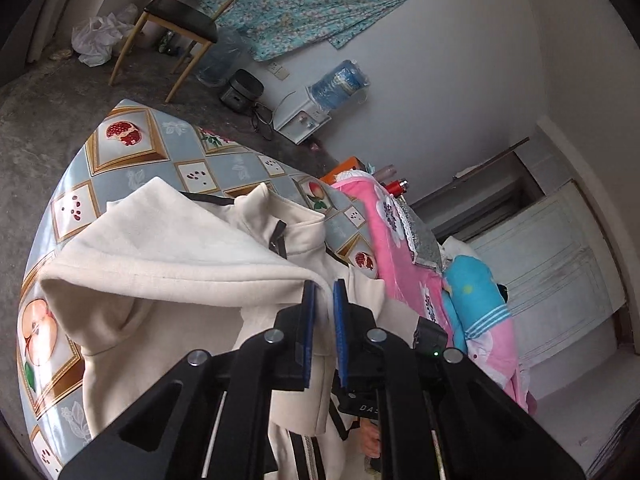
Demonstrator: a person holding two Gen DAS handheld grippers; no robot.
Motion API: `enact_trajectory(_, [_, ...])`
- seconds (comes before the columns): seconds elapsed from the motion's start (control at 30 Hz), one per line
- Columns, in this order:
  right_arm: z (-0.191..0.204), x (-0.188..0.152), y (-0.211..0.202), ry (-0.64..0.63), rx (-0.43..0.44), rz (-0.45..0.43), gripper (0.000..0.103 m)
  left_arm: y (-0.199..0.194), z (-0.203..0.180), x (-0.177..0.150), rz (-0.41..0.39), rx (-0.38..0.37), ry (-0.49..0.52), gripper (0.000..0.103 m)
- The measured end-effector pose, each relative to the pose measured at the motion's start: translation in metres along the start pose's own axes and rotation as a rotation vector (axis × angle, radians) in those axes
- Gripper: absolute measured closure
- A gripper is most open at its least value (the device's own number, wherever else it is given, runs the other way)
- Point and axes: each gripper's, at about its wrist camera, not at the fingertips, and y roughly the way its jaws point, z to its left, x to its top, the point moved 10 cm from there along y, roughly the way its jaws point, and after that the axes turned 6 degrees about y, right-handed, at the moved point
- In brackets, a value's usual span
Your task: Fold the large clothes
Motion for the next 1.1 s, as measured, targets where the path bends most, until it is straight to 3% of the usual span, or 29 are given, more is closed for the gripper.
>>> enact_trajectory(0.13, [0.008, -0.005, -0.01, 0.007, 0.074, 0.001, 0.007, 0.015, 0.014, -0.035, 0.056, 0.0, 0.007, 0.09])
enact_trajectory(0.2, [0.013, -0.007, -0.013, 0.004, 0.095, -0.003, 0.007, 0.023, 0.042, -0.08, 0.12, 0.017, 0.002, 0.079])
enact_trajectory(0.23, [0.015, -0.009, -0.017, -0.002, 0.1, -0.005, 0.007, 0.024, 0.045, -0.083, 0.124, 0.021, 0.0, 0.077])
enact_trajectory(0.37, [0.033, -0.02, -0.024, -0.089, 0.107, 0.0, 0.009, 0.001, 0.077, -0.117, 0.088, 0.142, 0.079, 0.064])
enact_trajectory(0.4, [0.041, -0.025, -0.022, -0.117, 0.111, 0.016, 0.01, -0.003, 0.085, -0.119, 0.076, 0.183, 0.1, 0.063])
enact_trajectory(0.43, [0.05, -0.03, -0.018, -0.139, 0.114, 0.038, 0.01, -0.009, 0.101, -0.127, 0.069, 0.287, 0.142, 0.062])
enact_trajectory(0.57, [0.083, -0.046, 0.013, -0.204, 0.101, 0.115, 0.015, -0.012, 0.153, -0.138, 0.109, 0.542, 0.195, 0.062])
enact_trajectory(0.63, [0.096, -0.05, 0.034, -0.219, 0.086, 0.145, 0.019, -0.005, 0.176, -0.143, 0.118, 0.63, 0.23, 0.062])
enact_trajectory(0.7, [0.103, -0.052, 0.055, -0.237, 0.054, 0.178, 0.031, 0.006, 0.188, -0.142, 0.129, 0.677, 0.249, 0.062])
enact_trajectory(0.73, [0.104, -0.054, 0.066, -0.263, 0.002, 0.196, 0.039, 0.014, 0.198, -0.141, 0.136, 0.699, 0.255, 0.062])
enact_trajectory(0.8, [0.095, -0.056, 0.08, -0.331, -0.146, 0.241, 0.089, 0.02, 0.205, -0.14, 0.14, 0.729, 0.264, 0.062])
enact_trajectory(0.87, [0.089, -0.039, 0.072, -0.396, -0.232, 0.192, 0.091, 0.026, 0.213, -0.136, 0.134, 0.758, 0.274, 0.062])
enact_trajectory(1.03, [0.07, 0.052, -0.016, -0.661, -0.654, -0.233, 0.092, 0.018, 0.182, -0.13, 0.154, 0.772, 0.292, 0.062])
enact_trajectory(1.1, [0.054, 0.064, -0.041, -0.683, -0.727, -0.294, 0.092, 0.016, 0.181, -0.135, 0.161, 0.774, 0.302, 0.062])
